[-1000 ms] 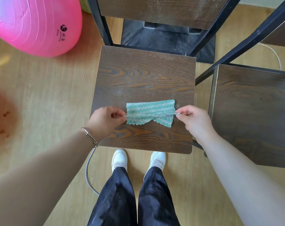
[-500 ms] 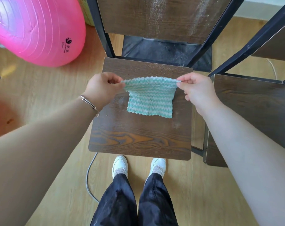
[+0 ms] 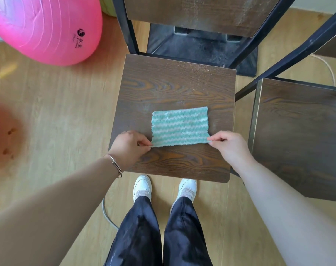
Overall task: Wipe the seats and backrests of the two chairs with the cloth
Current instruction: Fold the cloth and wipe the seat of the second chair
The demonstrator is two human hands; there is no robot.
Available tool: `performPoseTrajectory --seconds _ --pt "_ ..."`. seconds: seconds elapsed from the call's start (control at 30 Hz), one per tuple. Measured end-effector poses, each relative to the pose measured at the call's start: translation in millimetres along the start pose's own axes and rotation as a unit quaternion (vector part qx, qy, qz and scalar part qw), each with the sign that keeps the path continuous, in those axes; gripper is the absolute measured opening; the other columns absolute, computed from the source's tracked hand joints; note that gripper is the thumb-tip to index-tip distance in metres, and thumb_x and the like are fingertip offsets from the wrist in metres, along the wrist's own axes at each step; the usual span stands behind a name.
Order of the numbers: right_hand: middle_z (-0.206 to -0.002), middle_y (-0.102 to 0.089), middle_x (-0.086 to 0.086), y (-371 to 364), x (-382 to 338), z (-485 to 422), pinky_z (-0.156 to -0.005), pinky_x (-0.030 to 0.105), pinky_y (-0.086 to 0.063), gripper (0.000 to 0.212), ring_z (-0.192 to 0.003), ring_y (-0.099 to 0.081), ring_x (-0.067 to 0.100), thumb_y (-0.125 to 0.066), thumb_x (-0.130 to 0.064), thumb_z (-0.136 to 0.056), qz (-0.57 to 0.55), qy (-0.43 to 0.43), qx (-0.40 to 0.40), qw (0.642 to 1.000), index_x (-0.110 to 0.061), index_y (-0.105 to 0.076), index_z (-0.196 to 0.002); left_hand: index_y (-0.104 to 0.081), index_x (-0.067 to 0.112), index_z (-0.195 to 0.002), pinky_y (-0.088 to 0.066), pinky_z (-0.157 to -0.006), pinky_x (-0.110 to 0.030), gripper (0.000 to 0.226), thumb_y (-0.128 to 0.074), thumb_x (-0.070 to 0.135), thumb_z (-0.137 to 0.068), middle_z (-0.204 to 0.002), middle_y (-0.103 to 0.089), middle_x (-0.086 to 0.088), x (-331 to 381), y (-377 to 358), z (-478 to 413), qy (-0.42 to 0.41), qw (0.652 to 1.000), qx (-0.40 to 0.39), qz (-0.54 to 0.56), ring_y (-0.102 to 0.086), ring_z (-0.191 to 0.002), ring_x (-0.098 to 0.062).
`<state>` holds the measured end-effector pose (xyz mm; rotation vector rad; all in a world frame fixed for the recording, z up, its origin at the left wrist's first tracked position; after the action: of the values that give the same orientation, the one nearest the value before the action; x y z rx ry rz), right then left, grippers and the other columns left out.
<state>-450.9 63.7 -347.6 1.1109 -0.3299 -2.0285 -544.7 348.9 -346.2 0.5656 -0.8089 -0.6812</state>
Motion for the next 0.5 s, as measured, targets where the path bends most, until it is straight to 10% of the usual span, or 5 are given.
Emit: performPoseTrajectory --seconds 0.5 --pt "-0.092 -0.065 -0.006 -1.7 5.1 6.7 -0.075 0.027 -0.046 0.012 -0.086 -0.060 0.012 -0.072 -0.020 -0.087 0.018 0.000 0.009 1.000 -0.031 -0.075 -0.086 -0.073 0.032 -0.084 -0.030 -0.072 -0.021 0.005 -0.072 0.027 -0.083 -0.080 -0.053 0.017 -1.8 -4.4 -1.9 -0.027 0.998 0.060 0.015 -0.050 -0.092 -0.013"
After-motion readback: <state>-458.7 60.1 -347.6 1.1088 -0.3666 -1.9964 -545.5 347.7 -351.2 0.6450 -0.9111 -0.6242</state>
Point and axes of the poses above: each hand's wrist, its own z-axis away from the middle knuckle, its own y-axis out of the back of the hand, x = y × z, the point moved 1 cm from there along -z, towards the middle knuckle
